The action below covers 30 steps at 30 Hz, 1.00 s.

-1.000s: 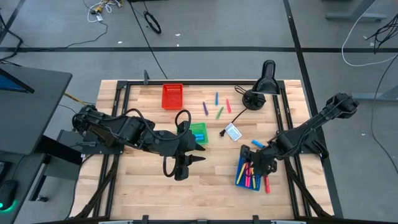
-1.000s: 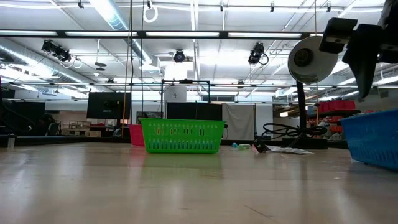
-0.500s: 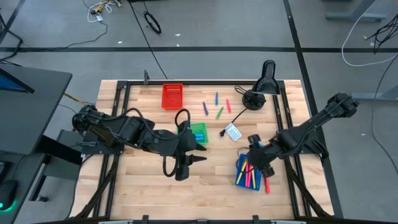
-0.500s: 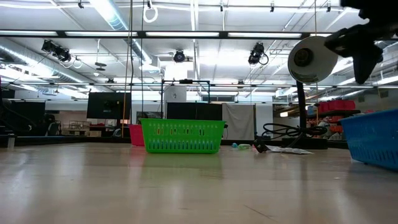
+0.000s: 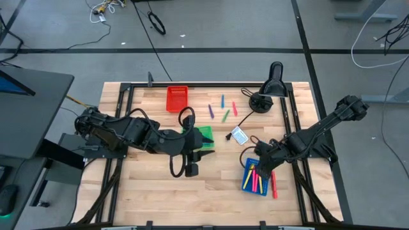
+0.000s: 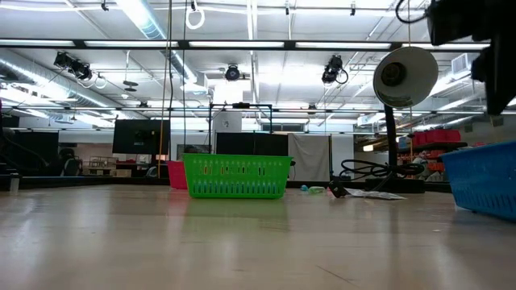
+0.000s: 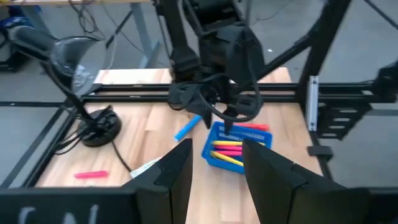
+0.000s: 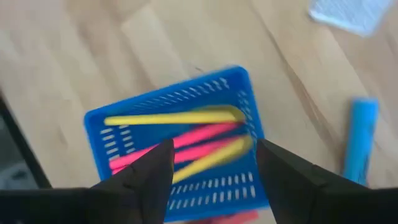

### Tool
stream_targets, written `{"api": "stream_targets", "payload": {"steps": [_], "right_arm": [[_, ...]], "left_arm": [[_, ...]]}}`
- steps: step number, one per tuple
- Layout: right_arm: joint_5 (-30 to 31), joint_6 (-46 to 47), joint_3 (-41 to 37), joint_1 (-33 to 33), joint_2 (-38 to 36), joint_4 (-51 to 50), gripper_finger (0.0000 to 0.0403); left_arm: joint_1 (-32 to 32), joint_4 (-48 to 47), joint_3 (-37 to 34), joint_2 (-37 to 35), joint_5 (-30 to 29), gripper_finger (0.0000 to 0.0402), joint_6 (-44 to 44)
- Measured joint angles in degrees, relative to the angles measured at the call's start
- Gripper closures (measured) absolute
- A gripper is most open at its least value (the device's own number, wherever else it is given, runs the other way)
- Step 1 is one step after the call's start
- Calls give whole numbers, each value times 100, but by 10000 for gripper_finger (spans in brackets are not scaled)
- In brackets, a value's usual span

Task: Pick & Place Markers
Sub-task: Put the blue highlighter pen into the green bin

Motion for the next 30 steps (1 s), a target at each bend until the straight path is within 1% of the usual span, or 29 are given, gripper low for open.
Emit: {"api": "stream_targets", "payload": {"steps": [4, 7, 10, 14, 17, 20, 23, 26, 30], "right_arm": [[-5, 940, 0, 0, 0, -540, 176], [-75, 1160, 0, 0, 0, -669, 176], [-163, 1147, 0, -3, 0, -737, 176], [-203, 1010, 2, -72, -24, -1055, 176], [-208, 776, 2, -190, -144, -1453, 176], [-39, 522, 1, -404, -379, -2044, 176], [51, 216, -16, -660, -695, -2253, 176], [51, -146, -96, -894, -1038, -2314, 176], [56, -459, -144, -1185, -1387, -2539, 176]], "left_arm": [[58, -2, 1, 0, 193, 257, -24], [59, -4, 1, 0, 463, 257, 12], [53, -4, 1, 0, 496, 257, 6], [59, -4, 0, 0, 449, 257, -31], [59, -4, 1, 0, 382, 257, -309], [57, -4, 1, 0, 171, 257, -395], [60, 1, 1, 0, -214, 252, -451], [85, 13, 1, 0, -456, 238, -449], [122, 60, 1, 0, -447, 205, -449]]}}
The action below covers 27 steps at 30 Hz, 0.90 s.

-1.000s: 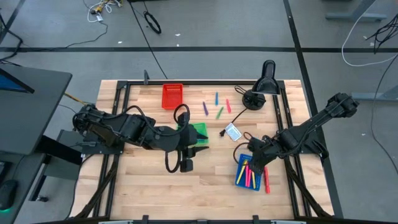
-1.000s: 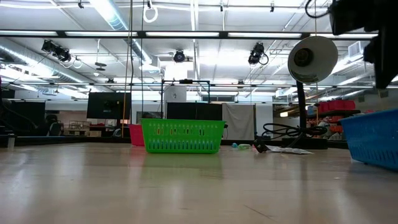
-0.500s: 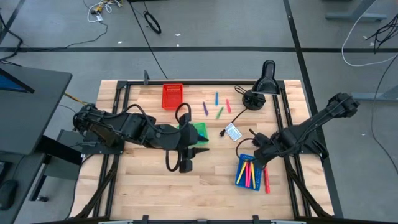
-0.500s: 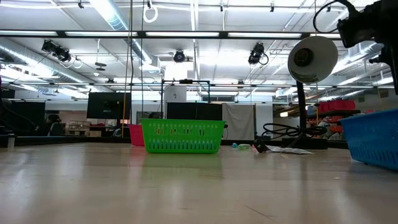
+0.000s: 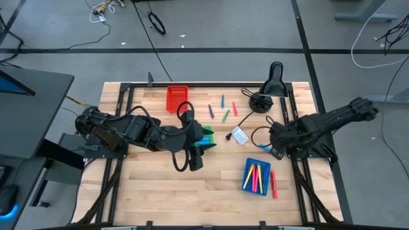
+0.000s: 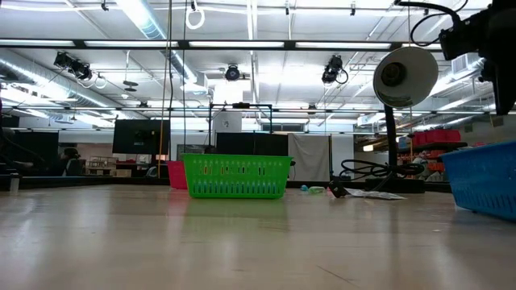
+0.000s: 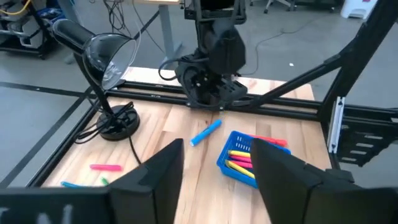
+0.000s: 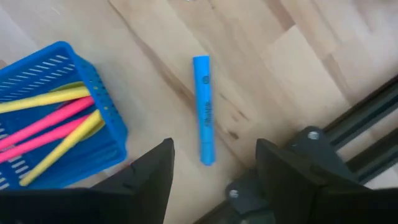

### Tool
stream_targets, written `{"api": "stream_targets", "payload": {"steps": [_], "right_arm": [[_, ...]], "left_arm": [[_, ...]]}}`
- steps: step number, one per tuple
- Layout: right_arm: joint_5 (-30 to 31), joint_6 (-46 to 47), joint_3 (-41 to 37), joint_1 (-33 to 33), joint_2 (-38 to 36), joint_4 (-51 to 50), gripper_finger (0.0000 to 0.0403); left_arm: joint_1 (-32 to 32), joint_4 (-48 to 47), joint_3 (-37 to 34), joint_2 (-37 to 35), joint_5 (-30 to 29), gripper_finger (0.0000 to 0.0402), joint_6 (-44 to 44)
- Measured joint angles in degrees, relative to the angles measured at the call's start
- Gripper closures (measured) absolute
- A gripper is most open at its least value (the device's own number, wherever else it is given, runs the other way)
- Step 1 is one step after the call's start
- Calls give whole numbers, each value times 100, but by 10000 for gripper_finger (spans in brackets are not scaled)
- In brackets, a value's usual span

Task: Pick & Place Markers
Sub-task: Put the blue highlighter pen into the green bin

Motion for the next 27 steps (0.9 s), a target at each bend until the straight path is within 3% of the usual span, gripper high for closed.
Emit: {"api": "stream_targets", "payload": {"steps": [9, 15, 27], "right_arm": [[185, -945, -8, -613, -21, -70, 176], [75, -1178, -356, -978, -33, 574, 176], [-267, -1236, -1440, -1003, -30, 1711, 176]], "left_arm": [[0, 42, 0, 0, 17, 139, -2], [-2, 161, -2, 0, 271, 134, -4], [0, 122, -2, 0, 269, 133, 2]]}}
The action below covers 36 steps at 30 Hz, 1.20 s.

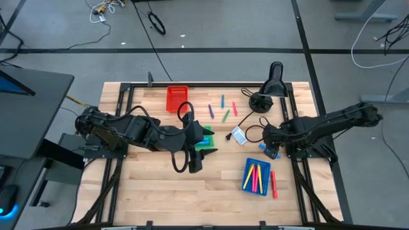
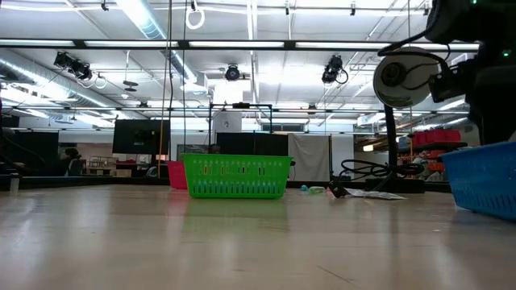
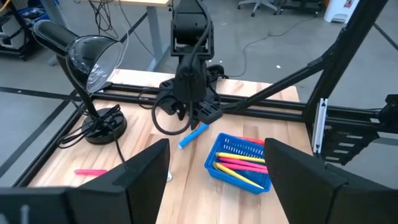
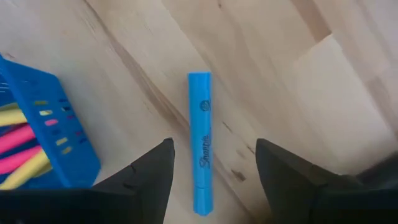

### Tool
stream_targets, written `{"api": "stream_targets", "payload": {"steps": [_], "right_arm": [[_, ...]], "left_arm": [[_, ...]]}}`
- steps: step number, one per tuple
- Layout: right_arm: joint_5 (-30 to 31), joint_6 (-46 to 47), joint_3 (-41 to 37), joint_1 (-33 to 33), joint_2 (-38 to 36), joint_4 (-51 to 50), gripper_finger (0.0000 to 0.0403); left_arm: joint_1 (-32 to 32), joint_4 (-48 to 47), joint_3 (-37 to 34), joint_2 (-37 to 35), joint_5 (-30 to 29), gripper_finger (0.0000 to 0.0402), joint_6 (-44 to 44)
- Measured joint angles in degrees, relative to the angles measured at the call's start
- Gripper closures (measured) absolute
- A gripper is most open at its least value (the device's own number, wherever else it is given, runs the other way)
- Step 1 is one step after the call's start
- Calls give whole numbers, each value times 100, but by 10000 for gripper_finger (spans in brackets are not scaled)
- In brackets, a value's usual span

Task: Pick & Place Markers
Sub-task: Put the blue highlighter pen into the green bin

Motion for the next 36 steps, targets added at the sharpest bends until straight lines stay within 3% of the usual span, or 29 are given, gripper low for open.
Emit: {"api": "stream_targets", "payload": {"steps": [11, 23, 36], "right_arm": [[-139, -107, -444, 0, 73, 459, 176], [-154, -241, -490, -20, 808, 1082, 176], [-468, -615, -747, -635, 1494, 1654, 176]], "left_arm": [[0, -16, 2, 0, 39, 133, -4], [0, -16, 2, 0, 44, 133, -3], [0, -139, 2, 0, 153, 133, -4]]}}
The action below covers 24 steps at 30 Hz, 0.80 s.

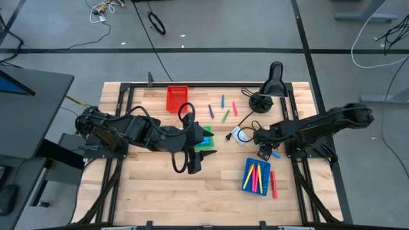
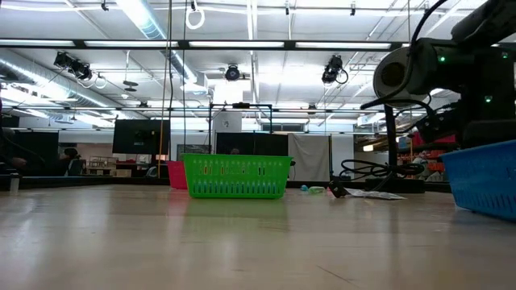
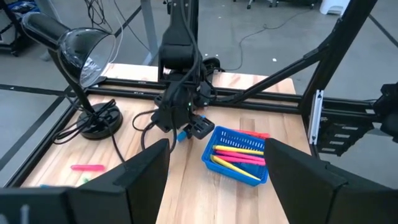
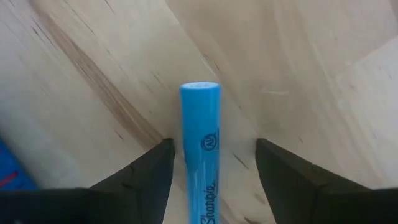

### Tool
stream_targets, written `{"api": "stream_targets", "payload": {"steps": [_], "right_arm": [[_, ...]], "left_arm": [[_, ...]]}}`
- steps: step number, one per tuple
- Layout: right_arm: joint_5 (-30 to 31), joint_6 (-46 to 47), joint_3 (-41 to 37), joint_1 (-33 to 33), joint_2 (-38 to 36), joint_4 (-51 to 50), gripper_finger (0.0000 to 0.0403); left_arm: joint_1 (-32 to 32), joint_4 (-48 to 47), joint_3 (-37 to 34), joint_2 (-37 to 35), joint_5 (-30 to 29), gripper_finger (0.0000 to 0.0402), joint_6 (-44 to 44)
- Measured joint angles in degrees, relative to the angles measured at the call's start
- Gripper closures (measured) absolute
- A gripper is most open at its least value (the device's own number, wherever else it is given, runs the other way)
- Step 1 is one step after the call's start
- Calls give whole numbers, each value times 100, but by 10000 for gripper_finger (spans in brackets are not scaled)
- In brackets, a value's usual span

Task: Pick & Place Markers
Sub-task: Put the blue highlighter pen into the green bin

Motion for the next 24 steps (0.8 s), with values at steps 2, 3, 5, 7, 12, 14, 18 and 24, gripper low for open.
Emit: {"api": "stream_targets", "payload": {"steps": [2, 3, 5, 7, 12, 14, 18, 24], "right_arm": [[-15, 1, -36, -34, -7, 37, 176], [-18, -1, -36, -36, -1, 38, 176], [-22, -7, -36, -36, -2, 38, 178], [-30, -4, -38, -23, 1, 23, 183], [10, 76, -42, 32, 5, -144, 204], [20, 127, -42, 59, 5, -168, 210], [20, 163, -42, 73, 5, -188, 213], [3, 172, -47, 73, 9, -215, 212]], "left_arm": [[0, -29, 0, 0, 0, 133, 0], [-2, -41, -2, 0, 0, 133, 0], [0, -66, 0, 0, 0, 133, 0], [0, -127, 0, 0, -2, 133, 1], [0, -179, -2, 0, -2, 134, 4], [0, -181, 0, 0, -2, 133, 2], [-2, -181, -2, 0, -2, 133, 2], [0, -181, 0, 0, -2, 133, -1]]}}
